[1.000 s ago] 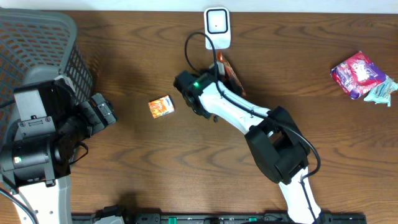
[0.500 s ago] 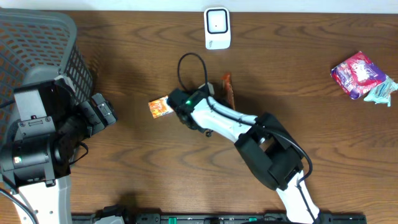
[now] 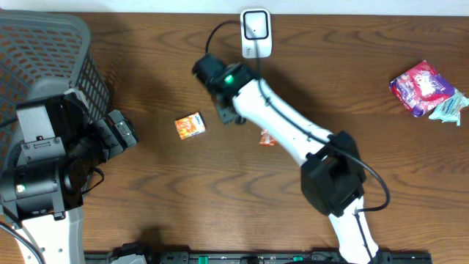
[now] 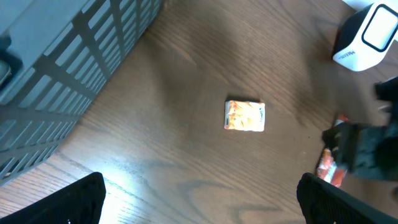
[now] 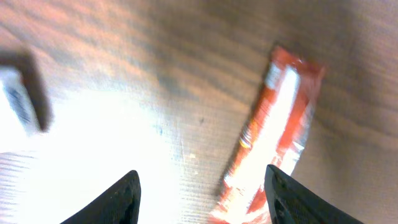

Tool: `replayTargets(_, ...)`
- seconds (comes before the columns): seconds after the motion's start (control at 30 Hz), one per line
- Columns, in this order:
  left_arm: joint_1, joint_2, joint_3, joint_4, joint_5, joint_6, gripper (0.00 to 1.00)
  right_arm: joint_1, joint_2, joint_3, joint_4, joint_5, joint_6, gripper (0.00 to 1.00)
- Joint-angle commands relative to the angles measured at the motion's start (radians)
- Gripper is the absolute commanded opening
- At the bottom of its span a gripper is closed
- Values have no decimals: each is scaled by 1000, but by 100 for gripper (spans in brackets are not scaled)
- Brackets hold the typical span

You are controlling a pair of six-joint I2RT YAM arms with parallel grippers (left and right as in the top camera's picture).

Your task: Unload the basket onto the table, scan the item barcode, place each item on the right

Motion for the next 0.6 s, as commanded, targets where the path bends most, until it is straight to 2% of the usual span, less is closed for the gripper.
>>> replayTargets(0.0,3,0,10,0,-6,-5,98,-72,-8,20,-29,-113,-40,61)
replayTargets(0.13,3,0,10,0,-6,-5,98,-154,-8,-11,-56,-161,-41,70)
replayTargets(0.33,3,0,10,0,-6,-5,98,-213,-6,-74,-34,-202,-95,66)
replayTargets(0.57,3,0,10,0,-6,-5,98,-204,-6,-141,91,-202,-117,62)
